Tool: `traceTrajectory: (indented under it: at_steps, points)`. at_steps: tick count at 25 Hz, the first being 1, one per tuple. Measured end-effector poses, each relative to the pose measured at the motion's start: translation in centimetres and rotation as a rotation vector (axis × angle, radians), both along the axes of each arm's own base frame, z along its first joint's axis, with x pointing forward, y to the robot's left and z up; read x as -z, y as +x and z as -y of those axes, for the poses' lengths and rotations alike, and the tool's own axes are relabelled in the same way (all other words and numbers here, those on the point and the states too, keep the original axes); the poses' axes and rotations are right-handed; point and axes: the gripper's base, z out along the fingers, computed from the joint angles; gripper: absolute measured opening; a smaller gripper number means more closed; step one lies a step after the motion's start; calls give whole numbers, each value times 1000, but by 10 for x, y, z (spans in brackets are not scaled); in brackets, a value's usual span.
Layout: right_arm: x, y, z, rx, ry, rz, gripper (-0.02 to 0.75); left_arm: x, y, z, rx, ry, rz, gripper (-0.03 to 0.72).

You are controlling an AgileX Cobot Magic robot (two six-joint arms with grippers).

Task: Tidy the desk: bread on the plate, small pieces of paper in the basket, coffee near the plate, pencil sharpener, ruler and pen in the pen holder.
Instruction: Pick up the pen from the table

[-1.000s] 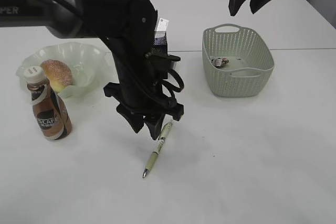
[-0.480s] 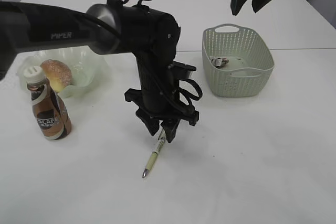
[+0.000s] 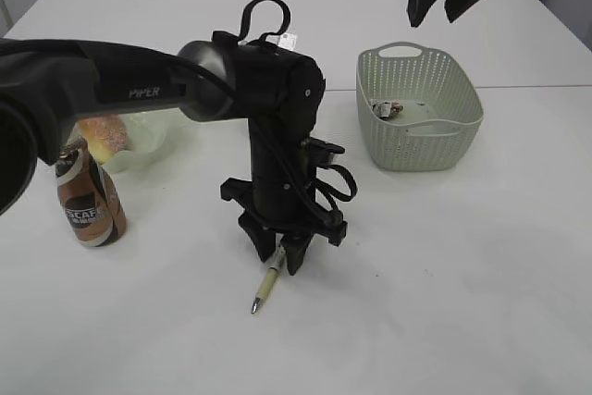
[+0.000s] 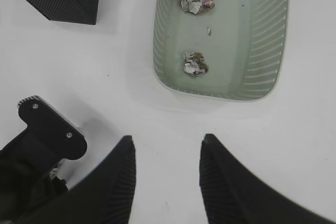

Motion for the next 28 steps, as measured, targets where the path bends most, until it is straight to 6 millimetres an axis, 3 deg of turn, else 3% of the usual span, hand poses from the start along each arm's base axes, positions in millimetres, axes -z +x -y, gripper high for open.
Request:
traceTrajectory:
  at_steps: [6, 12, 19, 21, 28]
  points:
    - [0, 1, 1, 2, -14, 6, 300, 3, 0, 0, 0, 11, -9, 284]
    - [-1, 1, 3, 5, -33, 14, 300, 5, 2, -1, 8, 18, 11, 73]
    - [-1, 1, 4, 9, -51, 19, 300, -1, 2, -2, 26, 32, 16, 64]
    - [-1, 1, 4, 9, -51, 19, 300, -16, 3, -3, 32, 15, 43, 64]
    - [-1, 1, 3, 6, -38, 14, 300, -119, -6, -12, 20, -126, 201, 64]
